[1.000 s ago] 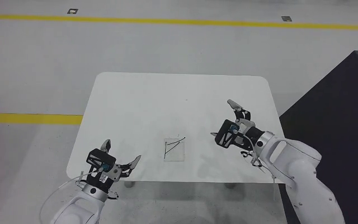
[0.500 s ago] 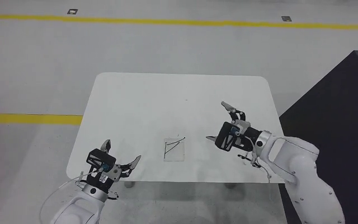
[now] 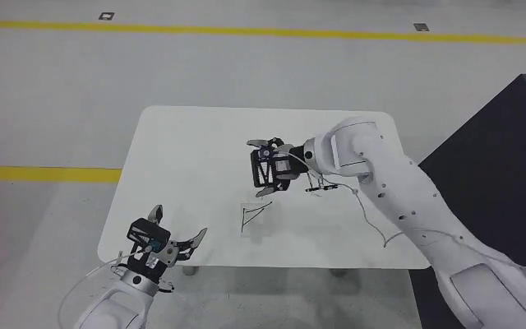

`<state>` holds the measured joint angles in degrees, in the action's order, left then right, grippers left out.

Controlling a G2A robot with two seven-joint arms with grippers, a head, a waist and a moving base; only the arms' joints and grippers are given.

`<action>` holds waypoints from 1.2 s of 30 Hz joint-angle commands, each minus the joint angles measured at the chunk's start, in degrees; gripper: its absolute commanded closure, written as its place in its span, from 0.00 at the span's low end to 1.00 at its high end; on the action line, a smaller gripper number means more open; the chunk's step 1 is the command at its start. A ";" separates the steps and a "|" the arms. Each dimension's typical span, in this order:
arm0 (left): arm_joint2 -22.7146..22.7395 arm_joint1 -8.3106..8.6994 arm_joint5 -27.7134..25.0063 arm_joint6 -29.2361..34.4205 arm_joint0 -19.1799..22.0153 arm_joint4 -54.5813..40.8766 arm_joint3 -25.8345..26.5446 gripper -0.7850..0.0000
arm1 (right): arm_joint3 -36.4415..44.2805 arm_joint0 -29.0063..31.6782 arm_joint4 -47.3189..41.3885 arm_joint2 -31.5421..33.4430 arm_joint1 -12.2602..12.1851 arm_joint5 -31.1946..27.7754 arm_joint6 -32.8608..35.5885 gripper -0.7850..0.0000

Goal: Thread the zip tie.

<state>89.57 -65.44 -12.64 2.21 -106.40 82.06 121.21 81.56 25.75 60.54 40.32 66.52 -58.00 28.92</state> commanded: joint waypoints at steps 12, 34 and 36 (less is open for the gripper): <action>0.00 0.00 0.00 0.02 0.00 0.00 0.00 0.00 | -4.68 -8.56 -6.43 -16.17 2.14 0.00 1.95 0.00; 0.00 0.00 0.00 0.02 0.00 0.00 0.00 0.00 | -9.13 -19.82 -21.83 -30.58 8.86 0.00 17.37 0.07; 0.00 0.00 0.00 0.02 0.00 0.00 0.00 0.00 | -11.66 -18.59 -21.91 -30.58 10.04 0.00 17.38 0.27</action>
<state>89.57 -65.44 -12.64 2.21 -106.40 82.06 121.21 71.23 6.58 38.53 9.75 76.03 -58.00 46.28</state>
